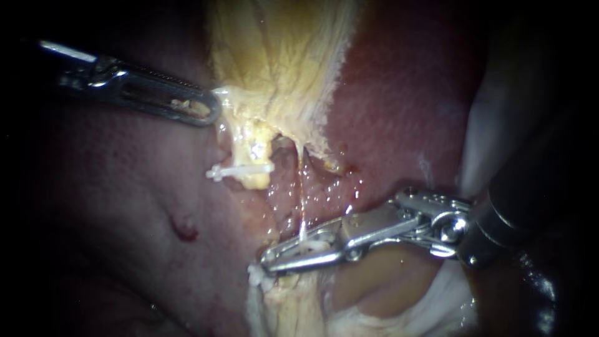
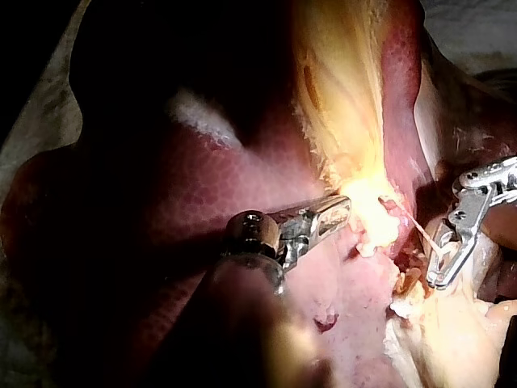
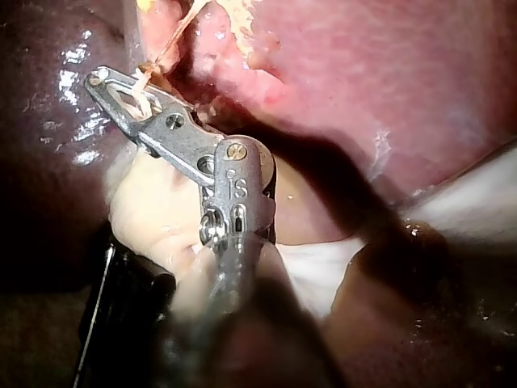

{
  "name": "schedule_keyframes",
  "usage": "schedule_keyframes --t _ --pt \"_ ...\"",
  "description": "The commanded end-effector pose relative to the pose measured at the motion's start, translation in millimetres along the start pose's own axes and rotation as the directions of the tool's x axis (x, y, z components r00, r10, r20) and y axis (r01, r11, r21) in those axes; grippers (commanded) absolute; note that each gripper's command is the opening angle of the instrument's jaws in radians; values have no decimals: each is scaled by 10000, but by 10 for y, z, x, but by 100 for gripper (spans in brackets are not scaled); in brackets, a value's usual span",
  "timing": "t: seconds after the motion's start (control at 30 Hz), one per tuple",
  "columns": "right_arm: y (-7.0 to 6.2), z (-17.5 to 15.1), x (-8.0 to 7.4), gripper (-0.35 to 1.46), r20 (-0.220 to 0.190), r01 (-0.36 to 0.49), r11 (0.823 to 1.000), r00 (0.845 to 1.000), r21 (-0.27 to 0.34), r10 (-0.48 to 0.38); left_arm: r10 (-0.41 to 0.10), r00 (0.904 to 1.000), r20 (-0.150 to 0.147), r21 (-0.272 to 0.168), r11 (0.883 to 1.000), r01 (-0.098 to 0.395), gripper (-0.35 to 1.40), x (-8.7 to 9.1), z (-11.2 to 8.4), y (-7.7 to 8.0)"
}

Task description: Clipping first clip right tube

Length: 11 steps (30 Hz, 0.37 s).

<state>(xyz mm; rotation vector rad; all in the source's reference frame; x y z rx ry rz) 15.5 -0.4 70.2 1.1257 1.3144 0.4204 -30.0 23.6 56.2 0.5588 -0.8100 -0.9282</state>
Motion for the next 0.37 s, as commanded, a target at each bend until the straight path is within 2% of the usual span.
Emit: schedule_keyframes --t 0.03,0.37 --pt "0 0 0 -35 16 13 10000 10000 0 -13 -1 10000 0 -3 10000 1 -35 0 0 0" --pt "1 0 0 -35 48 -47 10000 10000 -4 47 -2 10000 1 -5 10000 2 -35 0 0 0"
